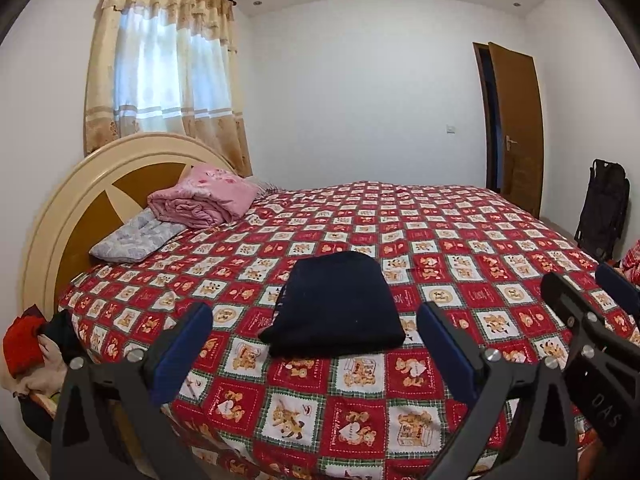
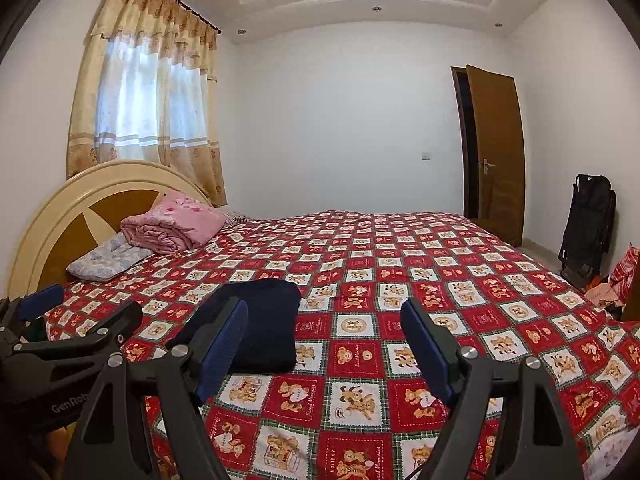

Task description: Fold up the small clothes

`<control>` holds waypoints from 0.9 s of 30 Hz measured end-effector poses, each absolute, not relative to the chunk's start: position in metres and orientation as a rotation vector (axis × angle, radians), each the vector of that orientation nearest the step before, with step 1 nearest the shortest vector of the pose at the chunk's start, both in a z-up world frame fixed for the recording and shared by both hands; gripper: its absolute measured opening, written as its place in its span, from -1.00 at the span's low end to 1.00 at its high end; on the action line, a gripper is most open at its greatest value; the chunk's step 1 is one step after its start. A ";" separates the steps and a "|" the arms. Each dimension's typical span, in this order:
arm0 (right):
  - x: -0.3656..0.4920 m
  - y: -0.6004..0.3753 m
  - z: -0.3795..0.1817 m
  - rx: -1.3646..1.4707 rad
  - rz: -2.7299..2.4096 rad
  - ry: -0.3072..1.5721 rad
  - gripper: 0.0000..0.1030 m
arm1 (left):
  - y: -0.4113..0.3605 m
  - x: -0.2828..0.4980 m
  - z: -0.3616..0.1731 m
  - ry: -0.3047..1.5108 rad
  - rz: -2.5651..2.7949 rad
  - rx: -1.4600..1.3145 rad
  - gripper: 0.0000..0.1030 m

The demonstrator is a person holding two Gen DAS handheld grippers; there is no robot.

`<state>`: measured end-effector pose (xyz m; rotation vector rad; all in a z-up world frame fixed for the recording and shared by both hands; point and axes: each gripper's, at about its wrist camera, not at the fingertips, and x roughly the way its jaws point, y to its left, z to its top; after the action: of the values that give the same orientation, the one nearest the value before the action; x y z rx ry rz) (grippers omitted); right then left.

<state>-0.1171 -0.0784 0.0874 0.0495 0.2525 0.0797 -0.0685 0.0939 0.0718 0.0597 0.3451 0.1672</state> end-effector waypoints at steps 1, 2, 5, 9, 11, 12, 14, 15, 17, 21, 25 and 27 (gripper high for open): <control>-0.117 -0.079 0.087 0.052 0.078 0.252 0.55 | 0.094 -0.068 0.072 0.344 0.166 0.065 1.00; -0.117 -0.079 0.087 0.055 0.077 0.252 0.55 | 0.093 -0.067 0.072 0.342 0.166 0.070 1.00; -0.119 -0.078 0.087 0.059 0.073 0.246 0.55 | 0.093 -0.064 0.073 0.338 0.149 0.071 1.00; -0.120 -0.079 0.086 0.061 0.069 0.241 0.55 | 0.094 -0.059 0.074 0.338 0.153 0.074 1.00; -0.120 -0.080 0.086 0.062 0.067 0.239 0.55 | 0.093 -0.057 0.074 0.337 0.161 0.086 1.00; -0.120 -0.081 0.087 0.063 0.065 0.237 0.55 | 0.093 -0.055 0.075 0.339 0.160 0.086 1.00; -0.121 -0.082 0.086 0.069 0.063 0.234 0.55 | 0.094 -0.053 0.075 0.346 0.154 0.075 1.00; -0.121 -0.083 0.086 0.071 0.061 0.232 0.55 | 0.094 -0.052 0.074 0.348 0.152 0.070 1.00; -0.122 -0.084 0.086 0.074 0.058 0.229 0.55 | 0.095 -0.050 0.074 0.352 0.151 0.066 1.00; -0.121 -0.087 0.086 0.085 0.051 0.226 0.55 | 0.095 -0.044 0.073 0.361 0.136 0.050 1.00; -0.120 -0.088 0.084 0.093 0.048 0.230 0.55 | 0.097 -0.035 0.073 0.390 0.117 0.019 1.00; -0.119 -0.087 0.083 0.090 0.048 0.234 0.55 | 0.101 -0.031 0.073 0.412 0.080 -0.023 1.00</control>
<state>-0.1189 -0.0867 0.0834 0.0895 0.2341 0.0477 -0.0306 0.1008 0.0726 -0.0228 0.4115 0.0795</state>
